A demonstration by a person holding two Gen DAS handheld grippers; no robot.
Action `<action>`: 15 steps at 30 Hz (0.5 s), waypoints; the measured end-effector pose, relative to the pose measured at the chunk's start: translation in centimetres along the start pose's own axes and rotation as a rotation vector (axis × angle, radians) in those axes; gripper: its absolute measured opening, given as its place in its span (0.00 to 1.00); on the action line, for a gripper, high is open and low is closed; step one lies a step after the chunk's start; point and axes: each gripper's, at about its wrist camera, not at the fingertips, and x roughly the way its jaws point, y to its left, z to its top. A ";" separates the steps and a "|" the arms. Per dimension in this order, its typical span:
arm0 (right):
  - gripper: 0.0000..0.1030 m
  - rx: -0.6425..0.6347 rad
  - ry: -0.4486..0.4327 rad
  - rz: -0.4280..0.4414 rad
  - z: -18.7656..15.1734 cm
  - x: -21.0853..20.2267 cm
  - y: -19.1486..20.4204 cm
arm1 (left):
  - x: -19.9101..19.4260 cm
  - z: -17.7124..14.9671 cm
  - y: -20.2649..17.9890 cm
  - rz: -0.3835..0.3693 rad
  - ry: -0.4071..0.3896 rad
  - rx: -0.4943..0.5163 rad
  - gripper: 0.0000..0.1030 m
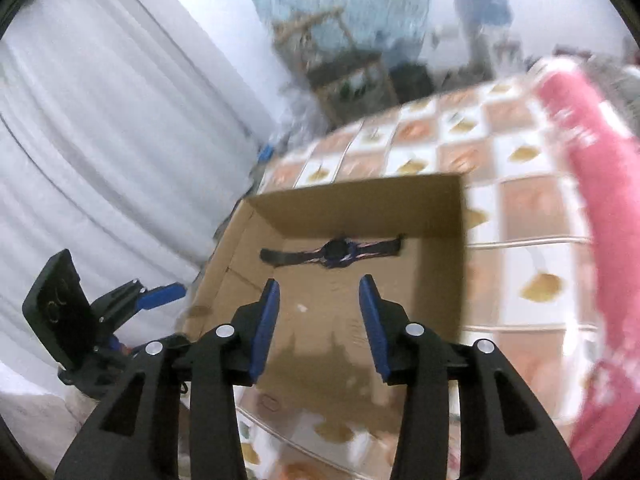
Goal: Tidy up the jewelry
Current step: 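Open both tools to drop the pendant and charm into the box, then withdraw both tools from the box back to the bracelets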
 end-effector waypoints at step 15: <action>0.36 0.178 0.095 -0.234 -14.1 -1.5 -6.4 | 7.6 -7.2 -10.9 -0.075 0.116 0.115 0.55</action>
